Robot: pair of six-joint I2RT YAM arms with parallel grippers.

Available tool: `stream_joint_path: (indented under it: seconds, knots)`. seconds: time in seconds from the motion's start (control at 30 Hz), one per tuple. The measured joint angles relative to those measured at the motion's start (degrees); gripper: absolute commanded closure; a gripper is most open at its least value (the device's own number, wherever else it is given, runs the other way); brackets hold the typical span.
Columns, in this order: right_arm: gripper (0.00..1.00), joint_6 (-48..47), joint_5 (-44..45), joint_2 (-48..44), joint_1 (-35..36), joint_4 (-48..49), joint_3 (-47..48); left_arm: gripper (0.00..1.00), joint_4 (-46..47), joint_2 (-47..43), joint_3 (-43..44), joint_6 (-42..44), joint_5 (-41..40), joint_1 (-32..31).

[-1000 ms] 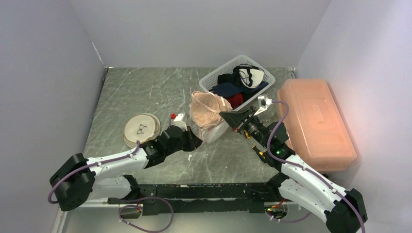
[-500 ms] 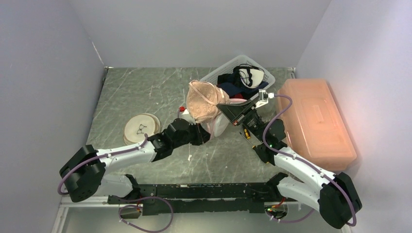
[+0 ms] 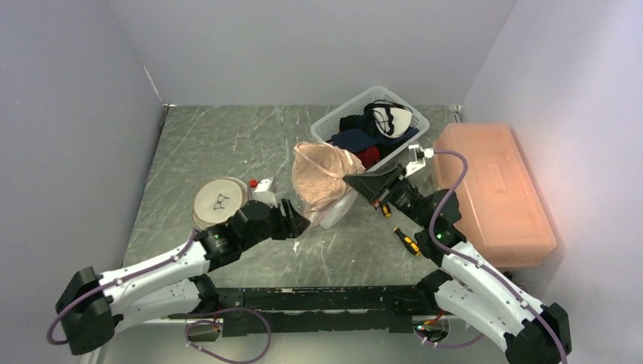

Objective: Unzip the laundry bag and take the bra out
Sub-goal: Place the laundry bag at the center of the board.

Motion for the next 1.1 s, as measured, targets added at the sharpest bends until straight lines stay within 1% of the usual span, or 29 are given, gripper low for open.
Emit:
stream_joint_path:
  seconds: [0.13,0.2,0.3,0.4,0.47,0.53,0.7,0.8,0.97,1.1]
  knots:
    - [1.00,-2.93,0.02,-2.80,-0.04,-1.70,-3.96,0.22,-9.20,-7.26,-0.63,-0.70,-3.08,0.00]
    - [1.00,-3.67,0.04,-2.73,-0.04,-2.12,-6.75,0.18,-12.92,-10.12,-0.81,-1.09,-4.42,0.00]
    - [1.00,-4.35,0.00,-1.88,-0.07,-3.17,-11.54,0.08,-18.38,-15.74,-1.27,-1.29,-6.47,0.00]
    - [1.00,-4.55,-0.07,-1.09,-0.15,-4.17,-14.53,0.07,-19.67,-22.43,-1.40,0.33,-7.23,0.00]
    - [1.00,-4.61,-0.11,-0.92,-0.15,-4.48,-15.39,0.07,-17.90,-25.59,-1.40,2.43,-6.51,0.00]
    - [1.00,-4.74,-0.20,-1.01,-0.26,-4.42,-15.52,0.07,-14.73,-26.93,-1.29,4.35,-4.59,0.20]
    - [1.00,-5.09,-1.36,-1.62,-0.26,-2.38,-15.87,0.07,-7.26,-21.22,-1.09,6.29,3.32,2.21]
    - [1.00,-4.92,-2.82,-2.38,-0.31,-0.24,-17.11,0.07,-0.20,-17.77,-3.26,5.07,9.25,5.29]
    - [1.00,-3.54,-6.49,-3.61,-0.42,2.84,-18.34,0.07,9.09,-16.96,-8.46,1.86,16.76,10.25]
    - [1.00,-1.84,-9.57,-3.54,-0.42,6.29,-18.36,0.07,17.38,-14.27,-8.87,-0.20,23.12,12.83]
